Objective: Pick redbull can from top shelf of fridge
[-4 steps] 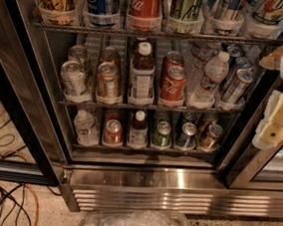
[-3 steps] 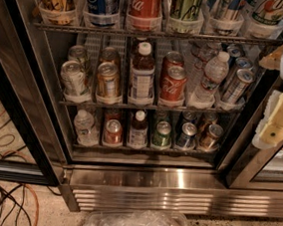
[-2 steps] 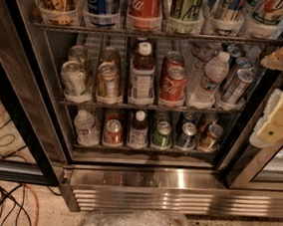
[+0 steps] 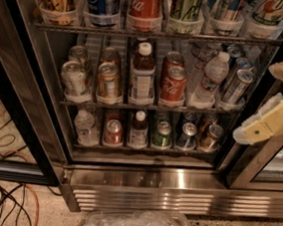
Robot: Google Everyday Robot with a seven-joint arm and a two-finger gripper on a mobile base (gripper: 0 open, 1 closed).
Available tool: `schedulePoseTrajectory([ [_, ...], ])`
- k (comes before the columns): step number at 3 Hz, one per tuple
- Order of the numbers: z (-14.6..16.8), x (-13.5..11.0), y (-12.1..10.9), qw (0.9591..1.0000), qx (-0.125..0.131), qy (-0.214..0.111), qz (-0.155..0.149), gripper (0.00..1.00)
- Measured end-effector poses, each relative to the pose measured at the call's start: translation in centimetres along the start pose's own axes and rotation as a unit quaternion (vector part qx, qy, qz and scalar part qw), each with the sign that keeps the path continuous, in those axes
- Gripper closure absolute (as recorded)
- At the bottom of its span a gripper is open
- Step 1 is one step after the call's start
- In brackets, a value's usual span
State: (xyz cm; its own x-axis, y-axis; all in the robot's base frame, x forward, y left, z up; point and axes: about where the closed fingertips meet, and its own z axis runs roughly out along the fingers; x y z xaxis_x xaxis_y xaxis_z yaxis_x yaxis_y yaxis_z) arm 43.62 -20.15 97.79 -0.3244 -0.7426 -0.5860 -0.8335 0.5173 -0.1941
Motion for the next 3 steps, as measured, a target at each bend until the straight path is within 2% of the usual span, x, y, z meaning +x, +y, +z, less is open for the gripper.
schedulePoseTrajectory([
  [1, 0.6, -1.1, 1.4, 0.9948, 0.024, -0.079, 0.059, 0.00],
  [2, 2.0, -2.4, 3.0, 0.9865, 0.056, -0.125, 0.090, 0.00],
  [3, 2.1, -2.8, 1.5, 0.9810, 0.085, -0.142, 0.101, 0.00],
])
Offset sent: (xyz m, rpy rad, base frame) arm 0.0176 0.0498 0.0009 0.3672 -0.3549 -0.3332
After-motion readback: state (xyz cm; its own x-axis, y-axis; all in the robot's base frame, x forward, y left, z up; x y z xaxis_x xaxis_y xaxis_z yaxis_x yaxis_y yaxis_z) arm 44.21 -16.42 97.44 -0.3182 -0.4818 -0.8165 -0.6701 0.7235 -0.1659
